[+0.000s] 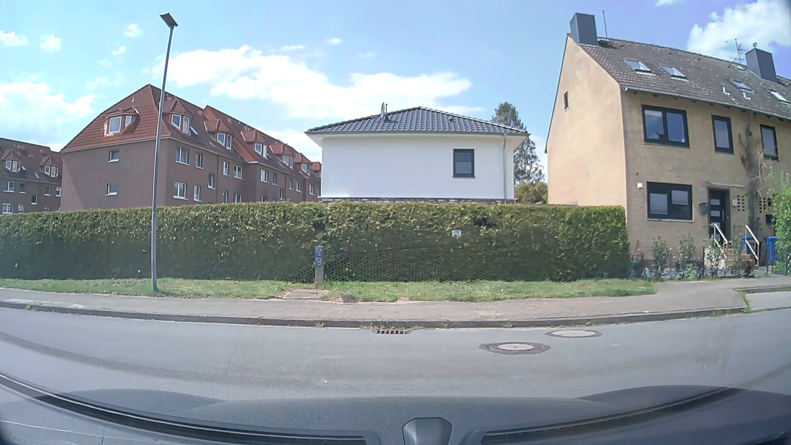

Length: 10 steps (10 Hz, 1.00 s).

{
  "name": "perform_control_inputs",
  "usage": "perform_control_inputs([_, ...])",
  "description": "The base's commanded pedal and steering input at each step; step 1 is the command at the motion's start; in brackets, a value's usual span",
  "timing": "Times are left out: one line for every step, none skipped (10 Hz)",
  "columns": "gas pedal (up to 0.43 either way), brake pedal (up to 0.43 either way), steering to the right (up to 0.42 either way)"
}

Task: Follow the waypoints while adhering to traffic rules and regulations

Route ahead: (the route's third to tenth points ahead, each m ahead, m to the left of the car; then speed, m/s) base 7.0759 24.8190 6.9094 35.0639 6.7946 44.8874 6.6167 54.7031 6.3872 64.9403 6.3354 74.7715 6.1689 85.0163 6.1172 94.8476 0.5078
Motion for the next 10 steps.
perform_control_inputs([0.000, 0.091, -0.040])
perform_control_inputs([0.000, 0.091, -0.040])
perform_control_inputs([0.000, 0.085, -0.040])
perform_control_inputs([0.000, 0.043, -0.040])
perform_control_inputs([0.000, 0.000, -0.041])
perform_control_inputs([0.000, 0.000, -0.043])
perform_control_inputs([0.000, 0.000, -0.047])
perform_control_inputs([0.000, 0.000, -0.055])
perform_control_inputs([0.000, 0.000, -0.058])
perform_control_inputs([0.000, 0.000, -0.069])
